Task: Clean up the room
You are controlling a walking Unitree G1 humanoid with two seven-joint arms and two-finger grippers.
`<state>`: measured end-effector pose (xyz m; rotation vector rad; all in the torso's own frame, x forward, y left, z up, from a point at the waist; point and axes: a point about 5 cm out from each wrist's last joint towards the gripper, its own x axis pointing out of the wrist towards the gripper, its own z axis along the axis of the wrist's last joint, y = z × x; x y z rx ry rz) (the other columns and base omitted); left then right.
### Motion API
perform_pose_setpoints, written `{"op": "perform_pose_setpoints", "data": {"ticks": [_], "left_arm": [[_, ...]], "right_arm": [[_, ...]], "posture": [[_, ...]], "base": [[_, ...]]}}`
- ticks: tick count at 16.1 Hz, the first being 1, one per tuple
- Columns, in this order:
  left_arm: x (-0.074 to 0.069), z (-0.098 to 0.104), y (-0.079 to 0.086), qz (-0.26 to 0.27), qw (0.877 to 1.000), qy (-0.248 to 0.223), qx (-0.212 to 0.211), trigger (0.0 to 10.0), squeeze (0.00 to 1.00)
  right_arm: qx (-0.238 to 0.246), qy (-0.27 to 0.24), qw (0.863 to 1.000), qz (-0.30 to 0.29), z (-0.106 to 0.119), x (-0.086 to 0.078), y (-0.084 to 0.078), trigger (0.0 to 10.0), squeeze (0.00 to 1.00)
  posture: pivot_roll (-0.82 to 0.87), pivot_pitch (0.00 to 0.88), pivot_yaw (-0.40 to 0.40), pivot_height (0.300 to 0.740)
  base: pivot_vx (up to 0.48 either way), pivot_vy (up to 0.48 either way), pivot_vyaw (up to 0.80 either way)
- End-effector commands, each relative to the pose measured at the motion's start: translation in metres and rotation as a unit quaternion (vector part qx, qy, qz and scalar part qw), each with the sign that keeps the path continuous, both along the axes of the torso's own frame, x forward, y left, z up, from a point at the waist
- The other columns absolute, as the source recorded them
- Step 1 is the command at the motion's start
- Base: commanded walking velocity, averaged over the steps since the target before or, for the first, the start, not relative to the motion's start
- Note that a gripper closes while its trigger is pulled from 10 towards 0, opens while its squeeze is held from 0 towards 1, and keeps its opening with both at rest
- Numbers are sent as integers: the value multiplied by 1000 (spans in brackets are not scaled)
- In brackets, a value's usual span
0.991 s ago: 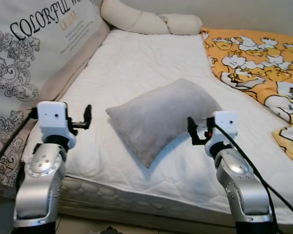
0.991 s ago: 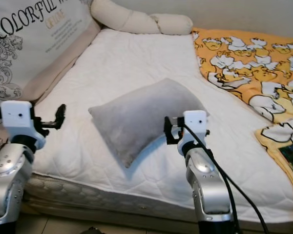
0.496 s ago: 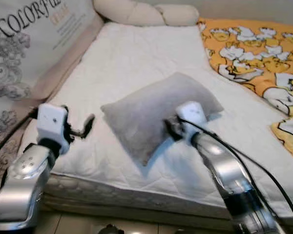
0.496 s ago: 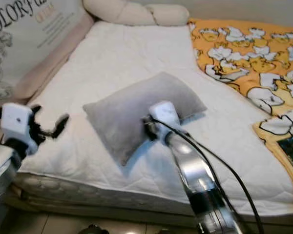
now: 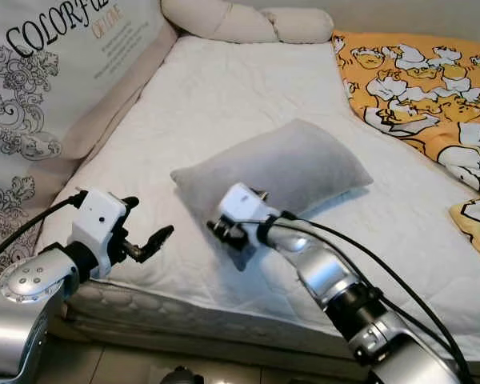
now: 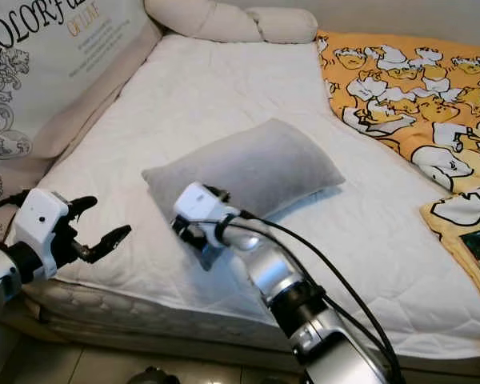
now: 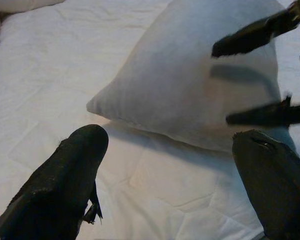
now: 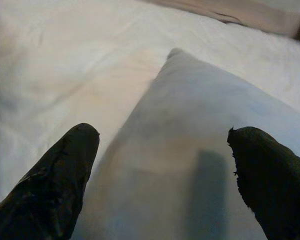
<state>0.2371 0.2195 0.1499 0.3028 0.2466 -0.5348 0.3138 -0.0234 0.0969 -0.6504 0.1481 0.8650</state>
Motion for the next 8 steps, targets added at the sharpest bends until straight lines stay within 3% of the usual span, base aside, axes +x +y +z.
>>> {"op": "perform_pose_setpoints", "data": {"ticks": [1,4,8], "left_arm": [[-2,0,-3,-12,1000,6,3,10000,0],[-2,-2,-8,-23,1000,11,0,10000,0],[1,-3,-11,-30,999,11,-1,10000,0]], "right_arm": [[-59,-25,998,21,-10,-2,-3,10000,0],[-130,-34,991,15,-31,-4,-23,10000,0],[-157,-36,987,-27,-40,-2,-61,10000,0]], "posture": [[11,47,2,740],[9,48,1,740],[-4,46,9,740]], "base": [[0,0,0],[0,0,0],[0,0,0]]}}
